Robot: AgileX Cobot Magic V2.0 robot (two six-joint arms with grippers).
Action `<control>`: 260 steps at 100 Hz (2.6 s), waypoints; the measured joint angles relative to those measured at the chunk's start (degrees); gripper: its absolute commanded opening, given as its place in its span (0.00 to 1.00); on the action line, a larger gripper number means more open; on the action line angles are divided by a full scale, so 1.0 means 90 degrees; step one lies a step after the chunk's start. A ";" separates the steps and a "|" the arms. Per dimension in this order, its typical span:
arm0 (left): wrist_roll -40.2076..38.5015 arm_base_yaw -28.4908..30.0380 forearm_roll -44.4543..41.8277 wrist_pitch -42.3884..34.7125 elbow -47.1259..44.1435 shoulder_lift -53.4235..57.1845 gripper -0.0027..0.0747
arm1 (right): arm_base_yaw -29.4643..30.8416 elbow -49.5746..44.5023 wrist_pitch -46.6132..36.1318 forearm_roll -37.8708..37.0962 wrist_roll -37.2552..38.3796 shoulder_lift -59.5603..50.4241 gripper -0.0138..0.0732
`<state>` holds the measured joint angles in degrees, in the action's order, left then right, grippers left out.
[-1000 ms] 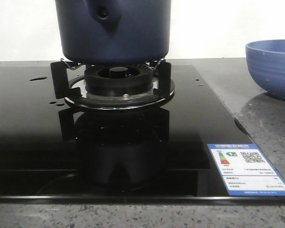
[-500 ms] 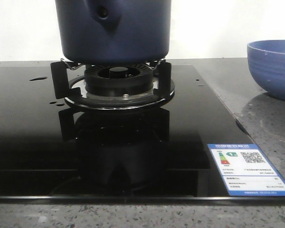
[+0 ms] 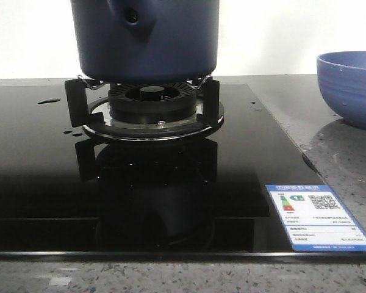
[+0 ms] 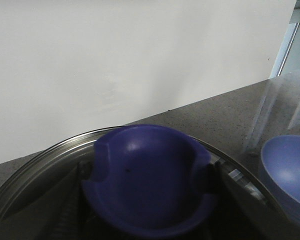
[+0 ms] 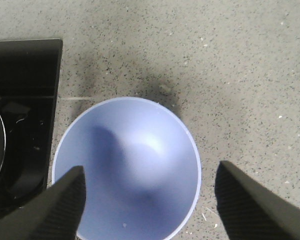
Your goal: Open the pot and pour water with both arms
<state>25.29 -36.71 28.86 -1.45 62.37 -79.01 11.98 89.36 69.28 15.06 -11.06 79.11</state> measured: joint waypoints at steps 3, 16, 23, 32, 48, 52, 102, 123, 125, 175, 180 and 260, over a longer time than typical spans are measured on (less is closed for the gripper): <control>0.0000 -0.0013 0.0000 -0.0038 0.0000 -0.0042 0.48 | 0.0000 0.0000 0.0000 0.0017 0.0000 0.0000 0.72; 0.0000 -0.0024 0.0000 -0.0109 0.0000 -0.0177 0.48 | 0.0000 0.0000 0.0000 0.0054 0.0000 0.0000 0.72; 0.0000 -0.0024 0.0004 -0.0135 0.0000 -0.0217 0.48 | 0.0000 0.0000 0.0000 0.0078 0.0000 0.0000 0.72; 0.0000 -0.0024 0.0004 -0.0152 0.0000 -0.0255 0.48 | 0.0000 0.0000 0.0000 0.0093 0.0000 0.0000 0.72; 0.0000 -0.0024 0.0004 -0.0167 0.0000 -0.0283 0.48 | 0.0000 0.0000 0.0000 0.0093 0.0000 0.0000 0.72; 0.0000 -0.0024 0.0004 -0.0167 0.0000 -0.0283 0.49 | 0.0000 0.0000 0.0000 0.0093 0.0000 0.0000 0.72; 0.0000 -0.0024 0.0014 -0.0298 0.0011 -0.0002 0.77 | 0.0000 0.0000 0.0000 0.0160 0.0000 0.0000 0.72; 0.0000 0.0452 -0.0084 -0.0381 0.0011 0.1195 0.58 | 0.0000 0.0000 -0.0265 0.1278 -0.0415 -0.0043 0.55; 0.0000 0.0518 -0.0084 -0.0381 0.0011 0.1308 0.52 | 0.0000 0.0000 -0.0317 0.1482 -0.0496 -0.0061 0.50; 0.0000 0.2604 -0.0162 0.0850 -0.1143 0.3130 0.01 | -0.2100 -0.3017 -0.4400 0.4106 -0.4268 -0.1904 0.11; 0.0000 0.2604 -0.0149 0.0584 -0.1599 0.3449 0.01 | -0.2448 -0.3743 -0.5092 0.4232 -0.4572 -0.2297 0.11; 0.0000 0.2604 0.0275 -0.0284 -0.5290 0.7350 0.01 | -0.4088 -0.8160 -0.8191 0.4780 -0.4987 -0.5585 0.11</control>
<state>25.29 -13.28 31.34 -4.01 14.77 -12.85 -24.82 15.93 -4.43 58.08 -55.94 28.84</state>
